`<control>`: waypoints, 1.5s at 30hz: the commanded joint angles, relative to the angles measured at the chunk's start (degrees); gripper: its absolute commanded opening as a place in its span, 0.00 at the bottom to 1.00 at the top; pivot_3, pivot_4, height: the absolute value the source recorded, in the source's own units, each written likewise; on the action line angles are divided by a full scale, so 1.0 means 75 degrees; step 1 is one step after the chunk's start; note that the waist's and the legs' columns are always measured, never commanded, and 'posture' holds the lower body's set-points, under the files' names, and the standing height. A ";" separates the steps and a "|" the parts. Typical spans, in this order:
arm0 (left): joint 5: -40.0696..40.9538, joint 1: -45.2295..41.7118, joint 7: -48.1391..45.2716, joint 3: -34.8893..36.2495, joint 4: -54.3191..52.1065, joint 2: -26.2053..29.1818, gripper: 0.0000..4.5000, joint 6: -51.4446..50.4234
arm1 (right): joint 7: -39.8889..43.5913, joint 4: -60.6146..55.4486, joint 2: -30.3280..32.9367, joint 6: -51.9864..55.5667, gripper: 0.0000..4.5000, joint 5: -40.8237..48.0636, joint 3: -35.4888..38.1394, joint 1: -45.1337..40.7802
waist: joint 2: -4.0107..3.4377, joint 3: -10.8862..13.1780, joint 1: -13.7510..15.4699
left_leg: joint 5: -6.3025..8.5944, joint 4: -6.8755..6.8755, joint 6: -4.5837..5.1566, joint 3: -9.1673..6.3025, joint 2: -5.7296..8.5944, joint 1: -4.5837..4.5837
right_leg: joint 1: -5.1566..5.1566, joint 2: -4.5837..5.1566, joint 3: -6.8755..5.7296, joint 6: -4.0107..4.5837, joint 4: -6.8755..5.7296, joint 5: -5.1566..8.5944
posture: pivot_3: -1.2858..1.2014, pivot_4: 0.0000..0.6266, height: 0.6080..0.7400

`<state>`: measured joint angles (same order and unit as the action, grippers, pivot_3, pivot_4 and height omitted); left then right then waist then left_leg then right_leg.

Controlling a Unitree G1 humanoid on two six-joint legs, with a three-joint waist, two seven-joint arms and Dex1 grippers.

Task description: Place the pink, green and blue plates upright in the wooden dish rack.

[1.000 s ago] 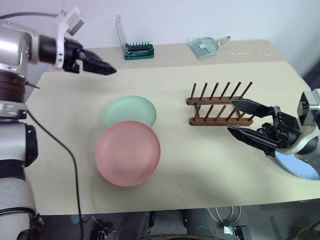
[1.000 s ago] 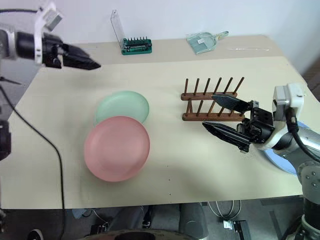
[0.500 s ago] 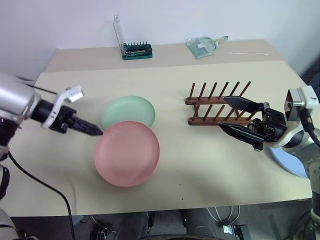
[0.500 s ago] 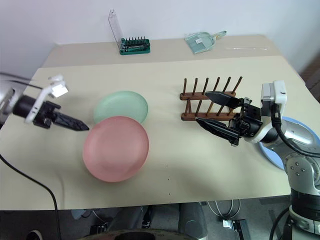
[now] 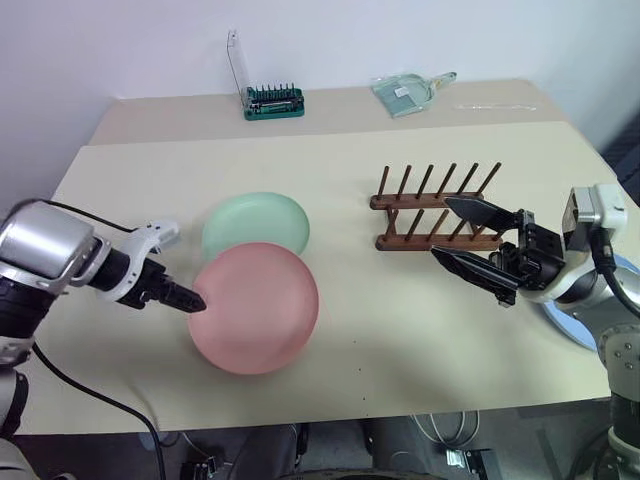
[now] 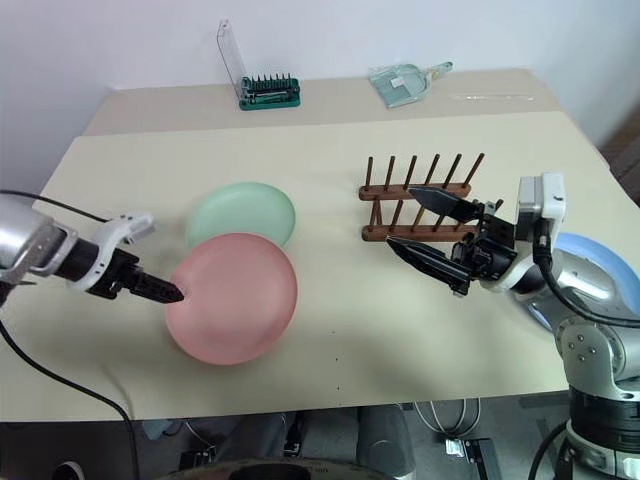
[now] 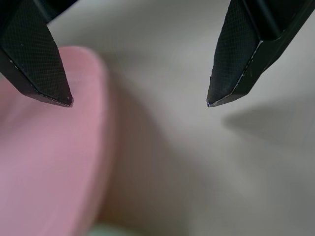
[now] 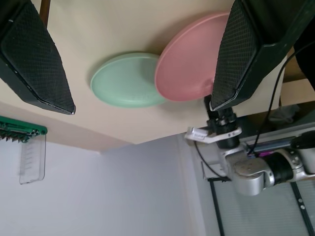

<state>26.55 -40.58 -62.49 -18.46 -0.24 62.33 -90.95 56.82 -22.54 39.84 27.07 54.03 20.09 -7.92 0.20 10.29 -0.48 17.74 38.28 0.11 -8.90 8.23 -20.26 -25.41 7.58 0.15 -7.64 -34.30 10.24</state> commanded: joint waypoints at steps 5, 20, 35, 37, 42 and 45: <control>0.1297 0.0073 0.1154 0.0777 0.0426 -0.0542 0.87 -0.0207 | -0.0114 -0.0190 -0.0088 -0.0260 1.00 -0.0027 0.0144 -0.0153 | 0.0000 -0.0002 0.0101 | 0.0005 0.0000 0.0009 -0.0001 0.0000 0.0005 | 0.0001 0.0000 0.0000 0.0000 -0.0002 0.0000 | 0.52 0.24 1.00; 0.3309 -0.0060 0.1998 0.0665 0.1123 0.0275 0.02 -0.0207 | -0.0209 -0.0103 -0.0106 -0.0428 1.00 -0.0148 0.0079 -0.0223 | -0.0005 -0.0011 0.0144 | 0.0001 -0.0002 -0.0001 0.0001 -0.0001 0.0013 | 0.0005 0.0000 0.0001 0.0001 -0.0001 -0.0001 | 0.52 0.24 1.00; 0.3930 -0.2349 0.4344 0.4936 0.4682 -0.2477 0.02 0.0517 | -0.1408 0.0137 -0.0873 -0.1728 1.00 -0.1855 -0.0722 -0.2261 | -0.0008 -0.0018 0.0097 | -0.0015 0.0002 -0.0026 -0.0004 0.0003 0.0011 | 0.0001 -0.0001 -0.0002 0.0005 0.0000 -0.0004 | 0.52 0.24 1.00; 0.4157 -0.2235 0.5657 0.6197 0.4227 -0.3561 0.02 0.1336 | -0.1648 0.0289 -0.1052 -0.1912 1.00 -0.2005 -0.0758 -0.2912 | -0.0011 -0.0019 0.0092 | -0.0017 -0.0005 -0.0030 -0.0001 0.0001 0.0021 | 0.0001 0.0000 0.0001 0.0006 -0.0005 -0.0005 | 0.52 0.24 1.00; 0.4856 -0.1796 0.8279 0.7713 0.1996 -0.6278 0.02 0.2804 | -0.1628 0.1078 -0.0526 -0.4739 1.00 -0.5597 -0.2071 -0.3853 | 0.0028 -0.0022 0.0101 | -0.0019 0.0002 -0.0035 -0.0005 -0.0001 -0.0020 | -0.0025 0.0000 -0.0007 0.0016 0.0008 -0.0015 | 0.52 0.24 1.00; 0.5046 -0.1469 0.9378 0.7842 0.0719 -0.7761 0.02 0.3825 | -0.1956 0.1738 -0.0289 -0.6477 1.00 -0.7400 -0.2716 -0.4221 | 0.0036 -0.0023 0.0143 | -0.0018 0.0006 -0.0033 0.0010 0.0005 -0.0019 | -0.0022 0.0008 -0.0002 0.0006 0.0015 -0.0021 | 0.52 0.24 1.00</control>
<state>61.91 -51.64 4.55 39.46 11.20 5.49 -66.16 43.42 -10.30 36.88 -14.33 4.78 1.11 -38.17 0.47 10.11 0.59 17.61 38.33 -0.14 -8.78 8.27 -20.38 -25.55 7.64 0.15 -7.60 -34.17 10.08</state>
